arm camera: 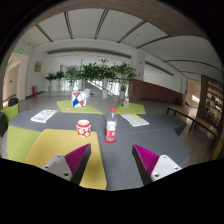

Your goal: Pour water

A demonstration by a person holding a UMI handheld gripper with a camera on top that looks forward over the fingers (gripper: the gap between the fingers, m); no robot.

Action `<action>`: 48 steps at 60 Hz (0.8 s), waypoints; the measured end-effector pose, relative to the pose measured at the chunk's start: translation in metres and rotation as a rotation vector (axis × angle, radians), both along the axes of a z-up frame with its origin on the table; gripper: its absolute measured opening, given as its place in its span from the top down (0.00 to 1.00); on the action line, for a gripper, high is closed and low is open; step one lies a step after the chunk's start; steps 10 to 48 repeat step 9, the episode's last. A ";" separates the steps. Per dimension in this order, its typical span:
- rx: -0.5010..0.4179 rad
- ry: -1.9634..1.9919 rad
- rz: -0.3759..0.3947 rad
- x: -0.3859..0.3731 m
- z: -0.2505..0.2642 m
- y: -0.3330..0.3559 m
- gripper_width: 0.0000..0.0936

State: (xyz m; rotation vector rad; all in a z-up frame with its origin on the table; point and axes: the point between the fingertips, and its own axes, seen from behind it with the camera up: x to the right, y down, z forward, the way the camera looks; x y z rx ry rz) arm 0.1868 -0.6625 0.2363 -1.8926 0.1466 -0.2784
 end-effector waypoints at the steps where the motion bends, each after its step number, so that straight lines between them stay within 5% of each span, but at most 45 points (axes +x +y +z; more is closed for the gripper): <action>1: 0.003 0.002 0.000 0.000 0.001 -0.001 0.09; 48: 0.011 0.020 -0.006 -0.001 0.005 -0.004 0.09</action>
